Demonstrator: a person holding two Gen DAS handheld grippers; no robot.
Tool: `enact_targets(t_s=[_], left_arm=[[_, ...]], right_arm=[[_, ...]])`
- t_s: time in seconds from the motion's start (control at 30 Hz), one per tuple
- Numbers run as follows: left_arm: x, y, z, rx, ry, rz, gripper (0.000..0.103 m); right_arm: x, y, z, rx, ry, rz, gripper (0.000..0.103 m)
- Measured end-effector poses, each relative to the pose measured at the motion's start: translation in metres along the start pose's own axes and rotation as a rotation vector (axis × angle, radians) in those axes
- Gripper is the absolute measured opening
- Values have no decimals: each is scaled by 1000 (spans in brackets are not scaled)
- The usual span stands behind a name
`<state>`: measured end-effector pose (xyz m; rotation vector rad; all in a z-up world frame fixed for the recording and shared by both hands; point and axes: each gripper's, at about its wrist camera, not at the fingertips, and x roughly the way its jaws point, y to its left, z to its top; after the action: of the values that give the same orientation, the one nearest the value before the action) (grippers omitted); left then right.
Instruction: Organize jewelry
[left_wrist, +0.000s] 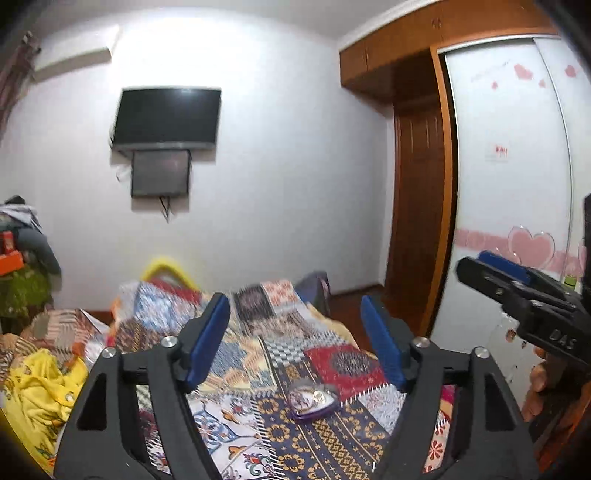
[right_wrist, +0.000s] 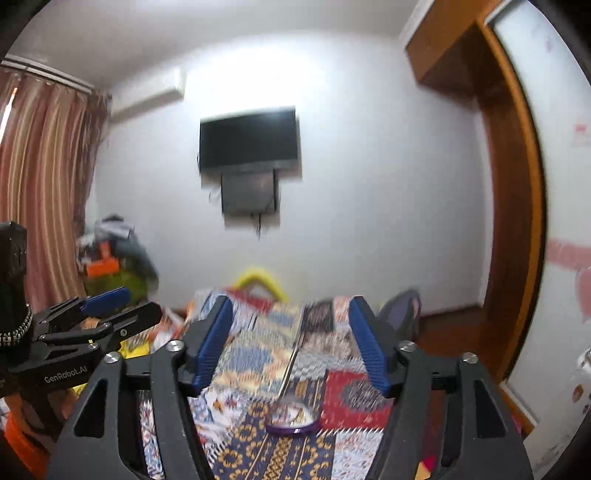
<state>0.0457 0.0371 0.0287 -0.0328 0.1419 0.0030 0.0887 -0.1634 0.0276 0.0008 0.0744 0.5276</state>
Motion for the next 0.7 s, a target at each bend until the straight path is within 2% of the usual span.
enact_targets(t_s=[0.1,0.17,0.27,0.4,0.7], left_arm=[[-18,-4,3,3,-50,23,94],[-28,-8,3,8,-66,30,98],[-36,-11,1,4,-75,44,103],[-41,-13,-5,-10,-65,51,103],[-38,-16,-14,-14,-39,57,103]], right_arm=[[-16,9,3,-20,-46,-26,77],[-21,13,2,-24,-61,-46,82],[-21,17,-2,-22,-62,-76,90],[-19,17,-7,-12,-58,-115,101],[-22,11,-14,16,-18,-120,102]])
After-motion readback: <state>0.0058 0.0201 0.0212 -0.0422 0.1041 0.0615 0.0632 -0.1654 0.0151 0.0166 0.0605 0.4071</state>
